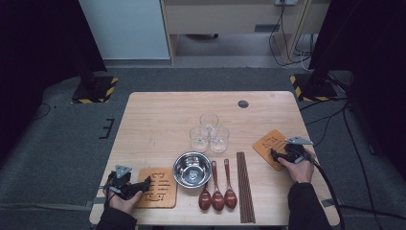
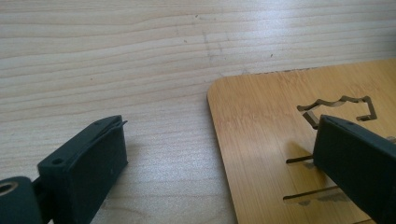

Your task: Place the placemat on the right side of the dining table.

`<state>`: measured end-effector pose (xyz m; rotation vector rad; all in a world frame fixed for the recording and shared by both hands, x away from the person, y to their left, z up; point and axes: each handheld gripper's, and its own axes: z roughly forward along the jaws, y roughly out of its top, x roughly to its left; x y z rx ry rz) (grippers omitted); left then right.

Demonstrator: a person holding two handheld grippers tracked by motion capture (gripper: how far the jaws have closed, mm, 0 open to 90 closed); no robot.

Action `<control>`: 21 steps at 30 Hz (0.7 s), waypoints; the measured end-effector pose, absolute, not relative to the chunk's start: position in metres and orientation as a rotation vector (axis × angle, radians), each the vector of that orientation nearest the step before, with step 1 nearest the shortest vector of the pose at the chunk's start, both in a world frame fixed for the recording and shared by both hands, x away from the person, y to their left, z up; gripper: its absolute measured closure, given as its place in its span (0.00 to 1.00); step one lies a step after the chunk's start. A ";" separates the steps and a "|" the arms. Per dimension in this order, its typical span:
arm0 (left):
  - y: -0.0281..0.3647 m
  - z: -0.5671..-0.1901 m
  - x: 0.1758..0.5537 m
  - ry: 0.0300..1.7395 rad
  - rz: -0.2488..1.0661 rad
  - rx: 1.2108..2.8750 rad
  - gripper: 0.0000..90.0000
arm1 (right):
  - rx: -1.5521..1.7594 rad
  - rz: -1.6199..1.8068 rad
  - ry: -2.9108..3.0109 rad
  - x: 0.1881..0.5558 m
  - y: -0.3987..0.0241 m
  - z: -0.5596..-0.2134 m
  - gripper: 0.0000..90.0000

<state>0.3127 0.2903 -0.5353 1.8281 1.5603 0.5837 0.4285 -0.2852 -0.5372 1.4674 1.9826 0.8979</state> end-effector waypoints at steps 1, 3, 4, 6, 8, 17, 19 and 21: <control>0.290 -0.535 0.313 1.560 0.584 1.828 0.02 | 1.467 0.898 1.983 0.429 -0.285 -0.537 0.28; 0.290 -0.535 0.313 1.560 0.584 1.828 0.02 | 1.484 0.891 1.967 0.429 -0.283 -0.537 0.28; 0.290 -0.535 0.313 1.560 0.584 1.828 0.02 | 1.492 0.894 1.955 0.430 -0.283 -0.537 0.29; 0.290 -0.535 0.313 1.560 0.583 1.828 0.02 | 1.495 0.911 1.950 0.429 -0.284 -0.537 0.31; 0.290 -0.535 0.313 1.560 0.583 1.828 0.02 | 1.486 0.947 1.935 0.428 -0.286 -0.536 0.31; 0.290 -0.535 0.313 1.560 0.583 1.829 0.02 | 1.425 0.919 2.015 0.421 -0.294 -0.530 0.32; 0.290 -0.535 0.313 1.560 0.584 1.829 0.02 | 1.404 0.903 2.025 0.421 -0.293 -0.530 0.32; 0.290 -0.535 0.313 1.560 0.584 1.829 0.02 | 1.402 0.891 2.033 0.421 -0.292 -0.530 0.31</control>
